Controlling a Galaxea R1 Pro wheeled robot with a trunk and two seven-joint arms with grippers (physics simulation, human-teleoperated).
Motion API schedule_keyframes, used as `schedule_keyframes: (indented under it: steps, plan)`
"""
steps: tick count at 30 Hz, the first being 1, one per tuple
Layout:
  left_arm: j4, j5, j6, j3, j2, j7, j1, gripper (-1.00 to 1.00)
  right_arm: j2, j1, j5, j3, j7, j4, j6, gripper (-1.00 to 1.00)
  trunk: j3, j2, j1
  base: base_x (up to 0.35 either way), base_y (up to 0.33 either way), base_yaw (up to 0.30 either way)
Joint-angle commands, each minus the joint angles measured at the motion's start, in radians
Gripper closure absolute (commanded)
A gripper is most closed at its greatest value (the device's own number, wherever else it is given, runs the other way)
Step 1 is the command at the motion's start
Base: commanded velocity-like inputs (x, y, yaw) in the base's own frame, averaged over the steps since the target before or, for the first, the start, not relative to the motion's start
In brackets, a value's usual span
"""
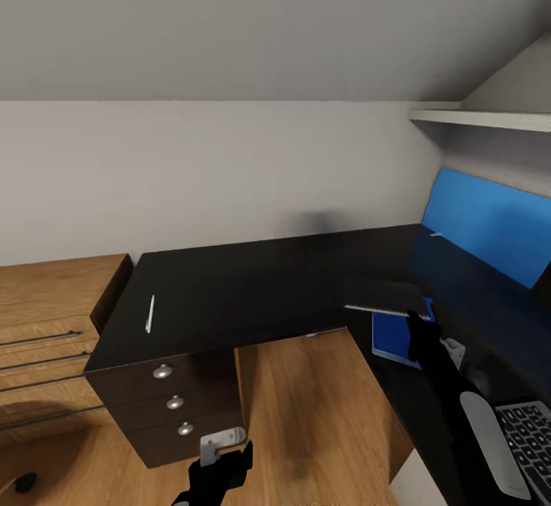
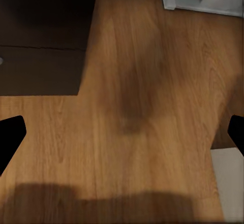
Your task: In the bedroom, organize the workspace by keeping the computer under the desk, ensuring the monitor is on the desk, placing the keyboard on the desk next to the monitor, placing the mouse on the desk next to the keyboard, moving the folder from the swivel chair onto the desk next to the mouse, stacking the notebook on top of the folder with the pen on top of the notebook, and positioning the swivel chair next to the desk.
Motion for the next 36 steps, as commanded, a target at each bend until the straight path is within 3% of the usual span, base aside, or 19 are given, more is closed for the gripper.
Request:
schedule_keyframes:
  steps: [1,15,36]
  plan:
    - [-0.002,0.008,0.002,-0.001,0.0,0.008,-0.001,-1.0,0.0,-0.001,-0.009,-0.003,-0.004,-0.002,0.004,1.0,-0.002,-0.001,0.0,0.0,0.0,-0.189]
    - [-0.002,0.007,0.002,-0.002,0.001,0.008,-0.001,-1.0,-0.002,-0.001,-0.008,-0.013,-0.005,-0.001,0.007,1.0,-0.017,-0.001,0.0,0.0,0.0,-0.175]
    - [-0.002,0.007,0.002,-0.001,0.001,0.008,-0.001,-1.0,-0.01,-0.001,-0.003,-0.012,-0.002,0.001,0.007,1.0,-0.018,-0.001,0.0,0.0,0.0,-0.009]
